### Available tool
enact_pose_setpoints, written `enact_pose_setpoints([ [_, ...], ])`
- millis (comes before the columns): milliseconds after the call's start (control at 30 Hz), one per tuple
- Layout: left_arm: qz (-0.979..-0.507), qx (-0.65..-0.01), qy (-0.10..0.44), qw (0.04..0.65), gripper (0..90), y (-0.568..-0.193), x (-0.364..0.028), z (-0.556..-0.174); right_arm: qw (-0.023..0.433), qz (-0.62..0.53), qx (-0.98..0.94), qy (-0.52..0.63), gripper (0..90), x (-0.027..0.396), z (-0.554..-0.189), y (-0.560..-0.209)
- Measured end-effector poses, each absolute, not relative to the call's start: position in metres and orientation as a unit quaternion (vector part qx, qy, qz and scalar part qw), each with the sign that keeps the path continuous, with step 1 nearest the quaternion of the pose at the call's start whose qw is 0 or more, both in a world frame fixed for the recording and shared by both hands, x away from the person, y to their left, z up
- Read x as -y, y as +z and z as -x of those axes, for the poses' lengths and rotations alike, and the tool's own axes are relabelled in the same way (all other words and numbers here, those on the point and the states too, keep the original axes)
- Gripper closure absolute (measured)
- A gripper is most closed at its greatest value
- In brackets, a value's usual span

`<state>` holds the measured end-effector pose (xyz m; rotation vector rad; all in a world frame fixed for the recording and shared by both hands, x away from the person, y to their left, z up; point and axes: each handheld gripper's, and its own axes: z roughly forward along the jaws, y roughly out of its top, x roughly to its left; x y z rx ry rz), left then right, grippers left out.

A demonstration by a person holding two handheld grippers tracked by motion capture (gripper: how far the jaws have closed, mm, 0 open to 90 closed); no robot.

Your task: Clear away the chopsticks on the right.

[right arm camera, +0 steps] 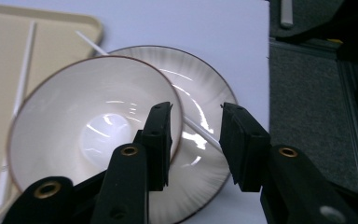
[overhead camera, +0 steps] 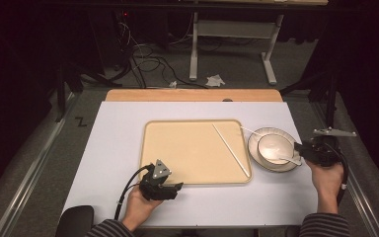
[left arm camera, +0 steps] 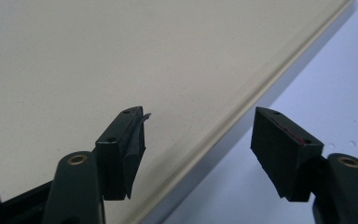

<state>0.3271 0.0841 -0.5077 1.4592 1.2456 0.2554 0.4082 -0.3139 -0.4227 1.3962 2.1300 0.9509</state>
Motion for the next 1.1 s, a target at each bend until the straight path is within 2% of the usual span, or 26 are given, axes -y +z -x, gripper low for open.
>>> enact_pose_setpoints([
  [500, -0.624, -0.534, 0.121, 0.558, 35.3, -0.512, -0.081, -0.330, 0.252, -0.567, -0.727, 0.294, 70.9, 0.363, -0.413, -0.419],
  [1100, -0.603, -0.557, 0.126, 0.557, 35.2, -0.512, -0.092, -0.325, 0.218, -0.581, -0.746, 0.240, 71.8, 0.368, -0.440, -0.441],
])
